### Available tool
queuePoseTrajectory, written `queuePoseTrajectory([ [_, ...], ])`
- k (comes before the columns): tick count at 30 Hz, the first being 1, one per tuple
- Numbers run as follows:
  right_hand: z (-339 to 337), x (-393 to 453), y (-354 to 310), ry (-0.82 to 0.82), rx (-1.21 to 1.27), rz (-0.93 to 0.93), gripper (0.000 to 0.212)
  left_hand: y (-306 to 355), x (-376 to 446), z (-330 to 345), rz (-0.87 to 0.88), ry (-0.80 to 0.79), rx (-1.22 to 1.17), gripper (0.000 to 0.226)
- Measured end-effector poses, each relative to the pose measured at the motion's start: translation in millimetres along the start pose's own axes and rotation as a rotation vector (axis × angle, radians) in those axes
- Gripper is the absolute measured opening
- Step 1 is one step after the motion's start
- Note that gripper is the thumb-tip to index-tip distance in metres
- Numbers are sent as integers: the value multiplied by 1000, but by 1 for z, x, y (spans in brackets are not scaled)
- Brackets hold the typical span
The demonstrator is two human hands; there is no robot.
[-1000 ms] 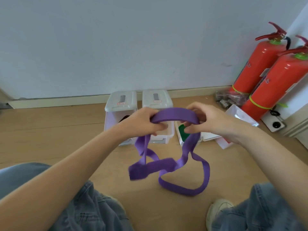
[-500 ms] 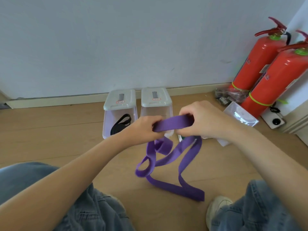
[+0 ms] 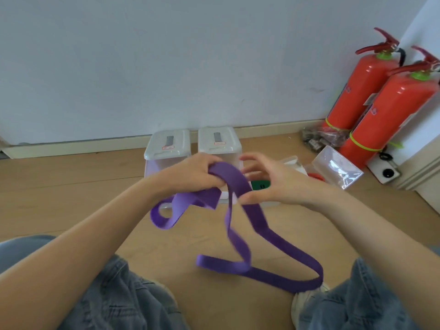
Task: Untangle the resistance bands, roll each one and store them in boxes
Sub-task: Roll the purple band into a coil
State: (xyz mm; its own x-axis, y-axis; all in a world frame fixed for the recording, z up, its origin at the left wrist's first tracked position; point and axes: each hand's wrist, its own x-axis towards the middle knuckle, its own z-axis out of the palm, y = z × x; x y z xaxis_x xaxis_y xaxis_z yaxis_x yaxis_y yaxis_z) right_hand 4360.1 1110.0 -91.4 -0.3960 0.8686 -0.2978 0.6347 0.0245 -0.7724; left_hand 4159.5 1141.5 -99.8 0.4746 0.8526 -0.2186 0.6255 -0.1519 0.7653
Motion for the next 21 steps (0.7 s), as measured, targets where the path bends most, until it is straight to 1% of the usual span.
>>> queuePoseTrajectory([
  [1, 9, 2, -3, -4, 23, -74, 87, 3, -1, 6, 14, -82, 53, 12],
  [2, 15, 5, -5, -6, 2, -126, 89, 6, 0, 10, 26, -130, 69, 13],
  [3, 19, 7, -6, 6, -16, -158, 85, 6, 1, 12, 27, -137, 56, 13],
  [5, 23, 7, -7, 85, -27, -170, 69, 2, 6, 10, 28, -91, 37, 12],
  [8, 22, 6, -11, 197, -18, -245, 46, -13, 10, 10, 33, -38, 117, 9],
  [9, 19, 5, -14, 231, 15, -273, 41, -19, 11, 12, 48, -18, 147, 14],
  [11, 8, 5, -16, 358, 113, -280, 30, -29, 13, 14, 74, 35, 173, 26],
  [13, -6, 4, -14, 501, 237, -252, 29, -38, 11, 7, 47, 72, 125, 31],
  [15, -19, 3, -9, 604, 289, -231, 30, -45, 10, 0, 24, 28, 113, 25],
  [16, -25, 1, -6, 615, 271, -219, 31, -47, 9, -2, 16, 6, 91, 23],
  [18, -31, 0, -1, 545, 185, -174, 31, -45, 7, -1, -4, 19, -43, 25],
  [20, -31, 0, 5, 471, 127, -139, 24, -43, 8, -3, -36, 94, -208, 28],
  [21, -30, 0, 7, 470, 147, -139, 18, -43, 9, -5, -50, 134, -264, 27],
])
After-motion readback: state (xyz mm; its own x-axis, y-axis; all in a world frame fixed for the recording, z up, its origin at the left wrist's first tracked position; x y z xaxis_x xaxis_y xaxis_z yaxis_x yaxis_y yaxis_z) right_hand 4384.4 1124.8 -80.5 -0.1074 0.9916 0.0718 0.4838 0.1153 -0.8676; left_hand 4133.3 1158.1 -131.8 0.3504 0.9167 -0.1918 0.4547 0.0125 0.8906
